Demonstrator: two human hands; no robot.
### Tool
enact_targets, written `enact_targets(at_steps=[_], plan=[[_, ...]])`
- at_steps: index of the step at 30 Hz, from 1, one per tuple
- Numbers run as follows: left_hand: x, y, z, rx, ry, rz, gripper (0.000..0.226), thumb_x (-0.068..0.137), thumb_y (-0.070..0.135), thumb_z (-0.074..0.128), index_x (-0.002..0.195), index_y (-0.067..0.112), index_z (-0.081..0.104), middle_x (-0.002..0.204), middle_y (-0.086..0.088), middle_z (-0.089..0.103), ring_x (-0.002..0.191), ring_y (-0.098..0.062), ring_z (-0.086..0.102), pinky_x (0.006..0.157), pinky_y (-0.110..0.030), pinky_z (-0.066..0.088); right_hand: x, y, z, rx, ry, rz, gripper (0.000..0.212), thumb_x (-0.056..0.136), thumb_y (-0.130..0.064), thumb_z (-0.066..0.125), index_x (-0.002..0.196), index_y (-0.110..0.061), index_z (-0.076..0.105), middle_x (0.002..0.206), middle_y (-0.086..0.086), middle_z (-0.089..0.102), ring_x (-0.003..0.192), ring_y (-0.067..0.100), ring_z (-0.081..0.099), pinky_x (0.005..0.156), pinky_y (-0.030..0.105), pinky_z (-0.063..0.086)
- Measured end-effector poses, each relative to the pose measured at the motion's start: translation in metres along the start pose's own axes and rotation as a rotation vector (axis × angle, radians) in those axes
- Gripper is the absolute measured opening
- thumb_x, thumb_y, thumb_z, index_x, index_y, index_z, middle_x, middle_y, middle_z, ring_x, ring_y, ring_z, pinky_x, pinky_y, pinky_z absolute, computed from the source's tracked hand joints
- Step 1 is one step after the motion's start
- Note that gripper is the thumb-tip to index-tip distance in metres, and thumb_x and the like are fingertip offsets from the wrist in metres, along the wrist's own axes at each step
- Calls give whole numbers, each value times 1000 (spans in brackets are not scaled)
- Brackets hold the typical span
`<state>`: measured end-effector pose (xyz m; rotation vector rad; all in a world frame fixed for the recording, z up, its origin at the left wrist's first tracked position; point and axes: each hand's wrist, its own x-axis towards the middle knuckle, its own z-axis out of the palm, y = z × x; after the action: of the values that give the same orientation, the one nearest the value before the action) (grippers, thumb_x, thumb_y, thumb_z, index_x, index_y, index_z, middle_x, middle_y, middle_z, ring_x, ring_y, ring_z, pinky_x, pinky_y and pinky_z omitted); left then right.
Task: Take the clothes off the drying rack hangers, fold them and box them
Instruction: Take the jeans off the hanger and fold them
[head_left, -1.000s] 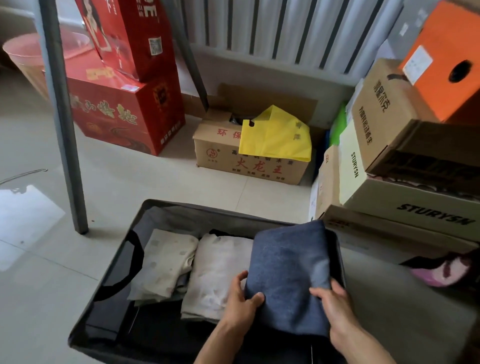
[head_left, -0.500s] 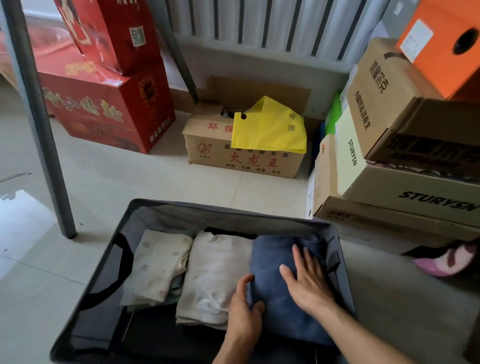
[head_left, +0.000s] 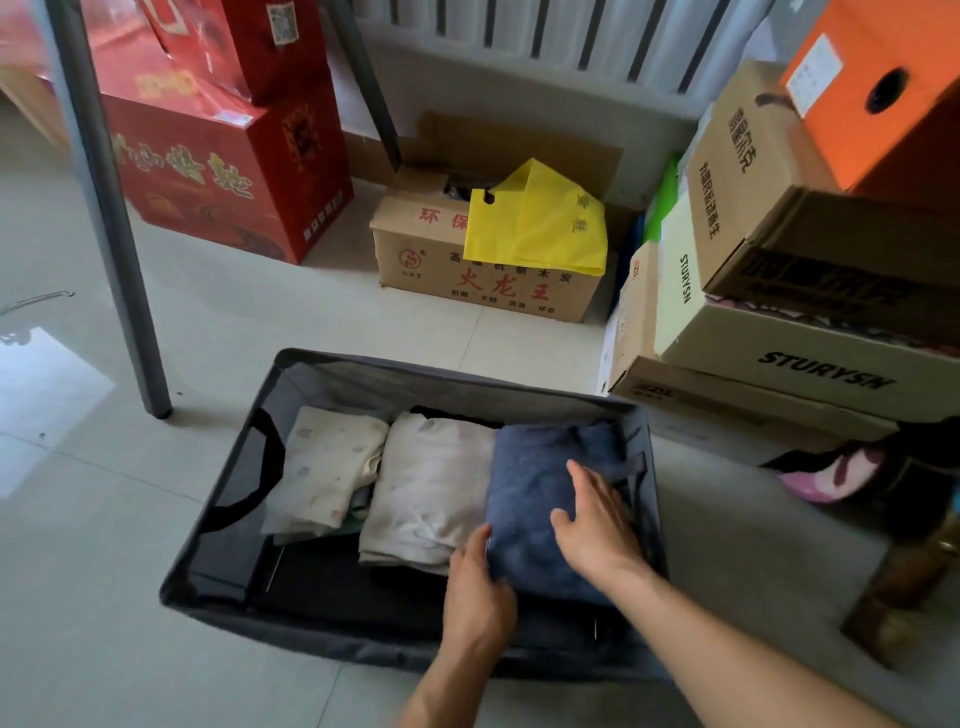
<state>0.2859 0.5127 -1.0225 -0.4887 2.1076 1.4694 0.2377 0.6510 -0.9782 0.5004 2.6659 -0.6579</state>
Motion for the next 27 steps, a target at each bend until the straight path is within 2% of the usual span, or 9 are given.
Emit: enact_targets(at_steps=[4, 10, 17, 22, 25, 27], plan=[[-42, 26, -16, -100, -3, -43, 48, 85, 3, 58, 130, 19, 53, 118, -4, 67, 102, -13, 66, 87, -27, 54, -41, -13, -19, 108, -21, 38, 60, 97, -23, 48, 152, -22, 25, 158, 2, 27, 143, 23, 28, 115, 35, 29], [-108, 65, -38, -213, 33, -61, 45, 90, 8, 60, 133, 19, 52, 125, -6, 61, 106, -17, 62, 94, -34, 51, -105, -30, -47, 278, -63, 83, 51, 93, -22, 53, 143, -22, 41, 145, 5, 48, 128, 25, 50, 105, 37, 41], [-197, 101, -70, -340, 56, -82, 40, 88, 8, 61, 126, 21, 58, 117, -4, 65, 105, -19, 63, 99, -46, 50, -192, -61, -88, 488, -87, 83, 33, 93, -11, 56, 126, -10, 59, 122, 11, 62, 111, 22, 58, 99, 32, 44], [-250, 141, -98, -363, 40, -22, 34, 90, 6, 58, 123, 18, 59, 115, -10, 67, 98, -19, 64, 91, -39, 53, -245, -94, -129, 621, -107, 49, 27, 93, -8, 55, 119, -7, 62, 102, 4, 63, 95, 16, 58, 85, 30, 47], [-290, 170, -115, -430, 6, 12, 33, 91, 4, 58, 123, 14, 58, 111, -10, 68, 84, -13, 66, 70, -24, 52, -277, -115, -163, 691, -123, 34, 25, 95, -7, 52, 118, -10, 61, 104, 5, 64, 95, 18, 61, 78, 26, 47], [-322, 189, -129, -450, -27, 31, 32, 92, 4, 59, 121, 15, 57, 109, -10, 69, 80, -10, 67, 65, -20, 51, -301, -128, -190, 706, -120, 9, 22, 96, -7, 51, 113, -14, 62, 104, 6, 66, 96, 21, 63, 77, 28, 49]])
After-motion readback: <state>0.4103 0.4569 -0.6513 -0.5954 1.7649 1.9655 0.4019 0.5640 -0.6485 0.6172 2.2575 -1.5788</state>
